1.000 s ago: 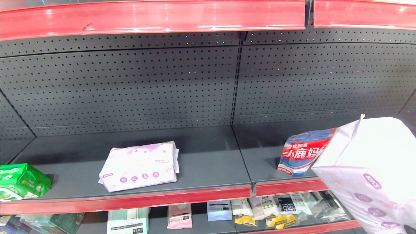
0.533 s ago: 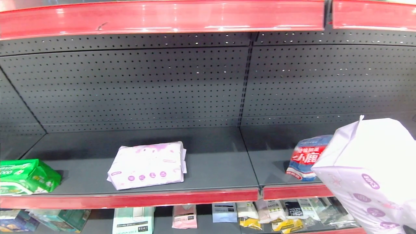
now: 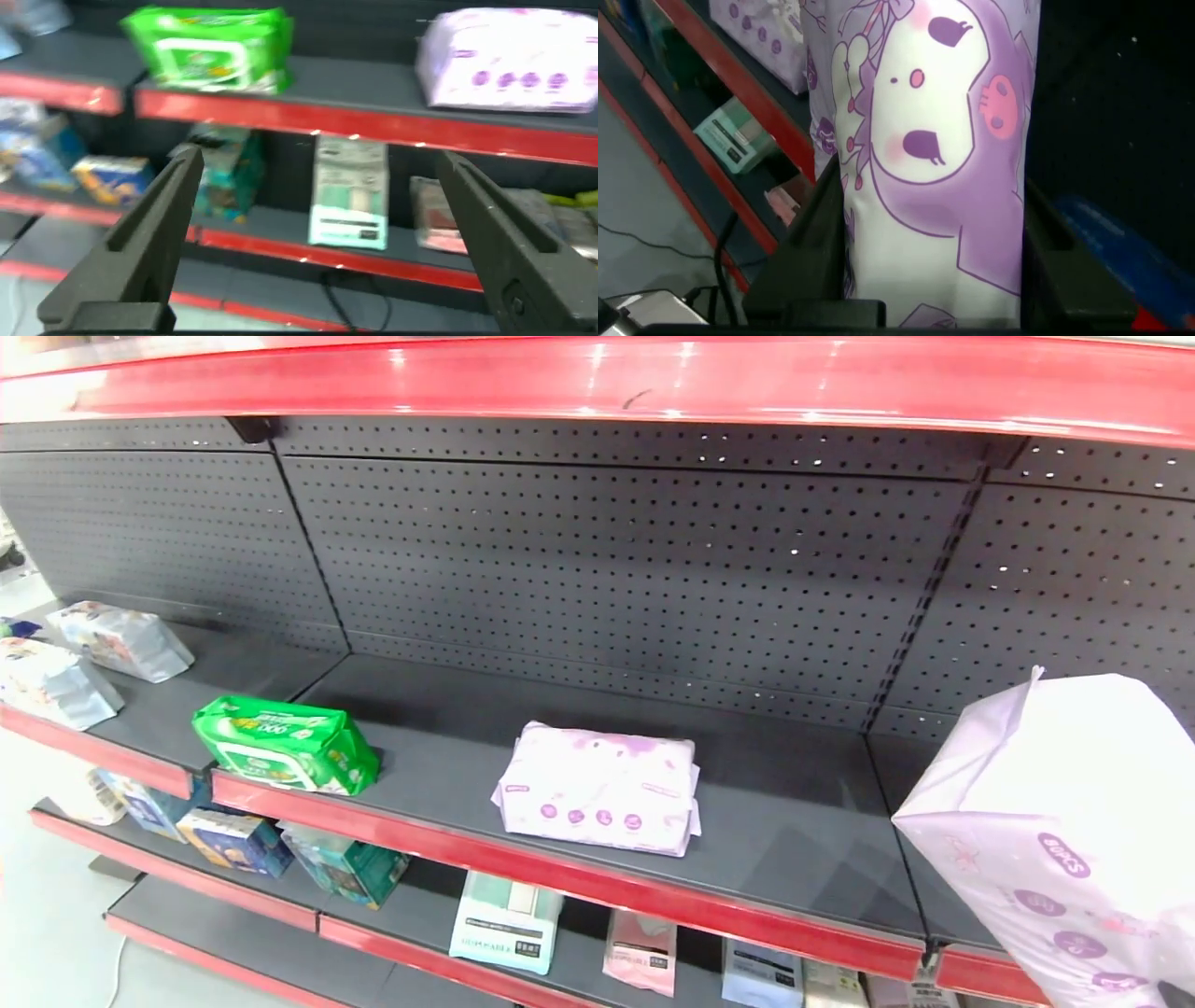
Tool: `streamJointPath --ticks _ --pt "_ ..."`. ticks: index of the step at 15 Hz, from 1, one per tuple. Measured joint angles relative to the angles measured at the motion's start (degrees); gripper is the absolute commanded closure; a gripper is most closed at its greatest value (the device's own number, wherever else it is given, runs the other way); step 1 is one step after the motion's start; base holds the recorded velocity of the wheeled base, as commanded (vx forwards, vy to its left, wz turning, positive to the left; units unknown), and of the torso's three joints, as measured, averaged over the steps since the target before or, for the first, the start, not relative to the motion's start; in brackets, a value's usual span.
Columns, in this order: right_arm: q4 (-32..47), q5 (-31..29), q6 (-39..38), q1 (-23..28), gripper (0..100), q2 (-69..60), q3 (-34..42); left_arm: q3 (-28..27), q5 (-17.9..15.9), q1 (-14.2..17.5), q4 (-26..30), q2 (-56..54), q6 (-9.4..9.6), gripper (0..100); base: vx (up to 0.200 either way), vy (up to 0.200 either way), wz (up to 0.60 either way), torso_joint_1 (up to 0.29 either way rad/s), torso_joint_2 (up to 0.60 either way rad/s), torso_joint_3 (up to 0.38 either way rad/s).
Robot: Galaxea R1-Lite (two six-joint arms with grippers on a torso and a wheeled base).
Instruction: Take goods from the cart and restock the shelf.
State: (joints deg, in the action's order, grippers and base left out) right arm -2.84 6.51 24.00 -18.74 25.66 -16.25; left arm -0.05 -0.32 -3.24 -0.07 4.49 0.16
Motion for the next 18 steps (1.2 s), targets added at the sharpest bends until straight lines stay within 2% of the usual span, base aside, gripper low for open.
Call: streamJointPath --ticks 4,9,14,18 --pt "-0.4 0.4 -0.3 -0.1 100 2.4 -2.6 0.0 0.0 0.0 0.0 0.0 -0.05 0 0.0 0.0 0.0 0.0 0.0 0.0" --pt "-3.1 0.5 -3.7 -0.2 100 13.4 -7.1 0.0 0.0 0.0 0.0 0.0 -0.06 0 0.0 0.0 0.0 0.0 0.0 0.0" --pt "-14.5 0.4 -6.5 -0.2 100 30.0 -8.8 0.0 0.0 0.0 0.0 0.0 -0.06 0 0.0 0.0 0.0 0.0 0.0 0.0" --pt "-17.1 0.2 -8.2 0.1 100 38.9 -10.0 0.0 0.0 0.0 0.0 0.0 -0.09 0 0.0 0.0 0.0 0.0 0.0 0.0"
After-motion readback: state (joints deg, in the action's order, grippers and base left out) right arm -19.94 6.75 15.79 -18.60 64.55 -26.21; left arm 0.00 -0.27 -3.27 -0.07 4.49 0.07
